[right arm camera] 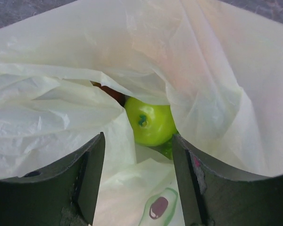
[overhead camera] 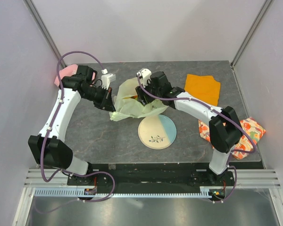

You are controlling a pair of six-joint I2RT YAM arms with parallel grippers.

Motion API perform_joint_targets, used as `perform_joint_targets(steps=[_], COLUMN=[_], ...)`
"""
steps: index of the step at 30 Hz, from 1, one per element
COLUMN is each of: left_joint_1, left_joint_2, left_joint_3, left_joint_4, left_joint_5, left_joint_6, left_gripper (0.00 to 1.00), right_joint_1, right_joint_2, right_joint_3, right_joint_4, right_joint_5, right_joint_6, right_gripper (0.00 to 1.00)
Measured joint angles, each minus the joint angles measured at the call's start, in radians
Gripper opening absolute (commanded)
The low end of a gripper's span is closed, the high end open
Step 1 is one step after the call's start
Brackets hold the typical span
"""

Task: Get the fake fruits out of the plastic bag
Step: Adjust the plastic bag at the center of the board.

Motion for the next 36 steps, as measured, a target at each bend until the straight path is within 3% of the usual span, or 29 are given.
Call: perform_joint_targets(steps=[5, 12, 25, 28, 32, 36], left_joint_1=[0.0, 0.0, 0.0, 0.0, 0.0, 0.0], left_joint_2=[-0.007, -0.065, -0.065, -0.064, -0.064, -0.062], left_joint_3=[-0.014, -0.073, -0.103, -0.103, -0.108, -0.117], left_joint_4=[0.015, 0.025, 0.026, 0.026, 0.029, 0.031], left_joint_5=[0.019, 0.061, 0.079, 0.08, 0.079, 0.079], left_joint_6=[-0.012, -0.013, -0.013, -0.013, -0.013, -0.013], left_gripper=[0.02, 0.02, 0.01, 0.02, 0.02, 0.02], right_joint_1=[0.003, 0.002, -0.002, -0.002, -0.001, -0.005], right_joint_2=[0.098, 0.256, 0.282, 0.286, 0.327, 0.329], right_joint_3=[0.038, 0.129, 0.119, 0.121, 0.176, 0.192], right_joint_4=[0.006, -0.012, -0.021, -0.02, -0.019, -0.031], right_joint_5=[0.014, 0.079, 0.074, 0.071, 0.071, 0.069], right_joint_6=[0.064, 0.125, 0.18, 0.195, 0.211, 0.211], right_gripper=[0.61, 0.83, 0.88, 0.75, 0.46, 0.34])
